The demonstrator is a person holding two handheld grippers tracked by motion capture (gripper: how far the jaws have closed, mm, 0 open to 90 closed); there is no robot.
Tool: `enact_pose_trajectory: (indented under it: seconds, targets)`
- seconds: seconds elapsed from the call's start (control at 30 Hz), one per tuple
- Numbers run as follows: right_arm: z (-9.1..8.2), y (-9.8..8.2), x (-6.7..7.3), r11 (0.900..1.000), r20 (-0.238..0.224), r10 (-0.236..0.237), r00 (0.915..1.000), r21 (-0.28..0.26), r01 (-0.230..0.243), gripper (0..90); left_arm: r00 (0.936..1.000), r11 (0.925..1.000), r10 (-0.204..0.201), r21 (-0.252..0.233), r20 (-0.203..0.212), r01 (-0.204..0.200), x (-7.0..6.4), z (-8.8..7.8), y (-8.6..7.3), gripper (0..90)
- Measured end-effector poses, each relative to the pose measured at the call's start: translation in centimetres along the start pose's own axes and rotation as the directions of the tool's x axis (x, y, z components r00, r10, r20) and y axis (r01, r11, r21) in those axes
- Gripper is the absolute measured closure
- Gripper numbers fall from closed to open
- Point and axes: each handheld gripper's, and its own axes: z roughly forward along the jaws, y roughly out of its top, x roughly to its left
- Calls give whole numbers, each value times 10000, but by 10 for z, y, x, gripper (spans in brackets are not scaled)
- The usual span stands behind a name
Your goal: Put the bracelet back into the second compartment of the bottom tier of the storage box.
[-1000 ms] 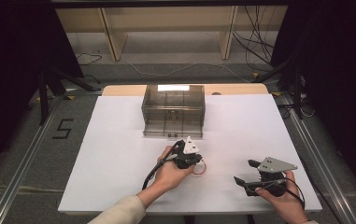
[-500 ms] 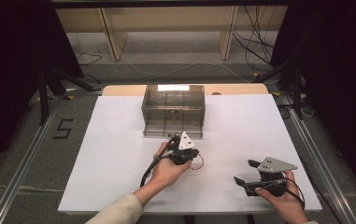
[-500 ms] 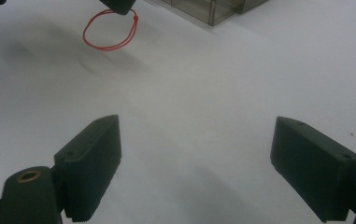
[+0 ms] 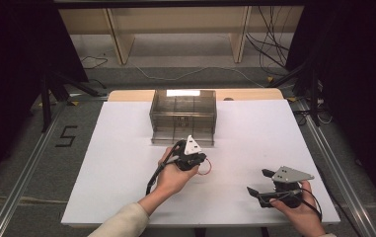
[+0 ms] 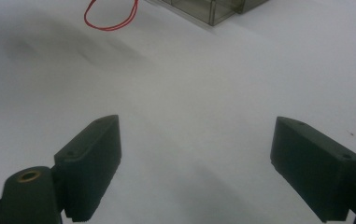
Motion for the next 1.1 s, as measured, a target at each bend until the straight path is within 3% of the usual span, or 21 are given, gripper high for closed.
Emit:
enact_pose_trajectory:
  seconds: [1.1]
  targets:
    - [0, 0, 0, 10000, -8, -17, 10000, 10, 17, 170, 9967, 9987, -407, -323, -705, 385, 26, -15, 5, 880]
